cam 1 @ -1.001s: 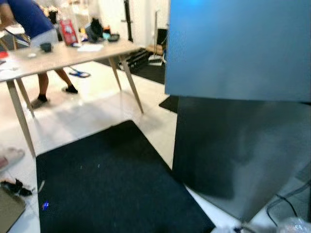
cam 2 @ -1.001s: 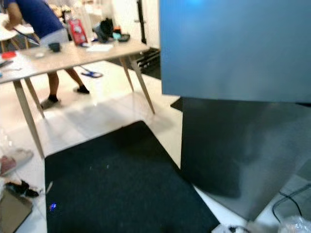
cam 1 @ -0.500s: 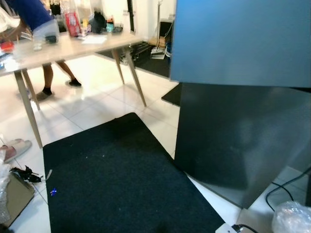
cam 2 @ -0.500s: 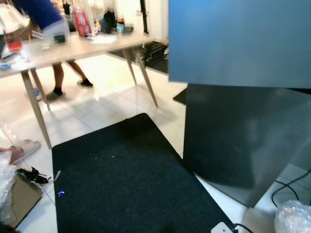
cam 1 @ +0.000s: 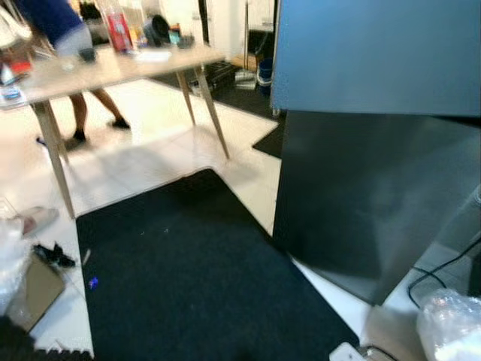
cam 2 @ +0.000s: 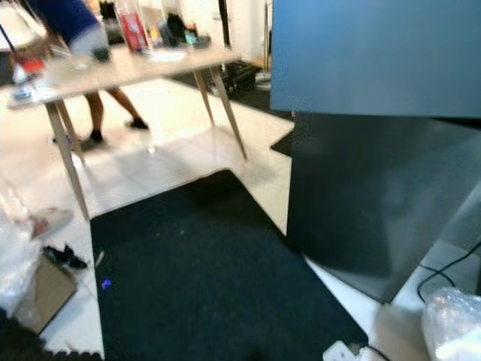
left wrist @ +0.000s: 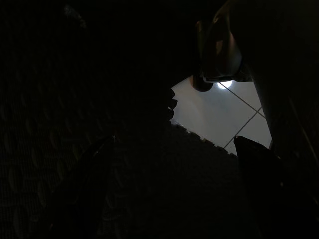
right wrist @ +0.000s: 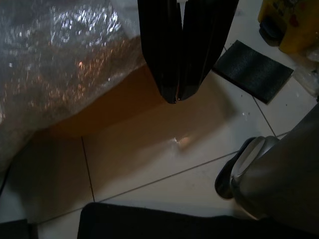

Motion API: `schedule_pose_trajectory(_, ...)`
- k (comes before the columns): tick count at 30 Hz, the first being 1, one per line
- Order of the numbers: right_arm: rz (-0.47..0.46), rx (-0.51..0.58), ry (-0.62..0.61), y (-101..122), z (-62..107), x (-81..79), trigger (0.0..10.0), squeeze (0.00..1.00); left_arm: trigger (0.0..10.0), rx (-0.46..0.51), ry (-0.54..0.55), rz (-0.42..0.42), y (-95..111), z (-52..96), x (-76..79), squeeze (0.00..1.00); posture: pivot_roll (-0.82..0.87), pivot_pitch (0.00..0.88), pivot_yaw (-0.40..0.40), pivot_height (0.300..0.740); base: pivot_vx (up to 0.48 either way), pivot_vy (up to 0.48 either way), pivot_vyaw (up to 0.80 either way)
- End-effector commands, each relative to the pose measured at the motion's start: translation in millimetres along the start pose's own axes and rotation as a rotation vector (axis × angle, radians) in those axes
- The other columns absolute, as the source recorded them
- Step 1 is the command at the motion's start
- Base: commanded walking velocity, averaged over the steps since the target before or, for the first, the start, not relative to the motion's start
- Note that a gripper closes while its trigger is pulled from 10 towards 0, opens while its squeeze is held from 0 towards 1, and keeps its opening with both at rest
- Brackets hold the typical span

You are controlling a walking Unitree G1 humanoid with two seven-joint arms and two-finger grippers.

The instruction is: Restocking fridge

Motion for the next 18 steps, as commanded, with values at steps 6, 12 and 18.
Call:
schedule_pose_trajectory(6,0.024,0.026,0.015,10.0,-1.2,-3.4,10.0,0.0,10.0,0.015,-0.092,-0.004,6.8,-6.2,29.9,0.0,0.01,0.0,0.009,0.74,0.0,0.0,0.8)
schedule_pose_trajectory(12,0.033,0.028,0.022,10.8,-1.3,-4.4,10.0,0.0,10.0,0.016,-0.092,0.0,6.6,-6.3,30.4,0.0,0.01,0.0,0.009,0.74,0.0,0.0,0.8)
schedule_pose_trajectory(18,0.039,0.028,0.021,11.2,-1.3,-4.0,10.0,0.0,10.0,0.014,-0.091,-0.001,5.6,-6.2,30.4,0.0,0.01,0.0,0.009,0.74,0.0,0.0,0.8)
Point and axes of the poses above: a point about 5 cm out from each wrist's last joint towards the gripper, its own z axis pointing back from the gripper into the wrist, its own y axis along the axis of the wrist's last joint, x = y × z, the point moved 6 cm from there along -z, pointing out of the wrist towards the gripper, and after that the axes turned 4 degrees about z, right-handed, at the moved point
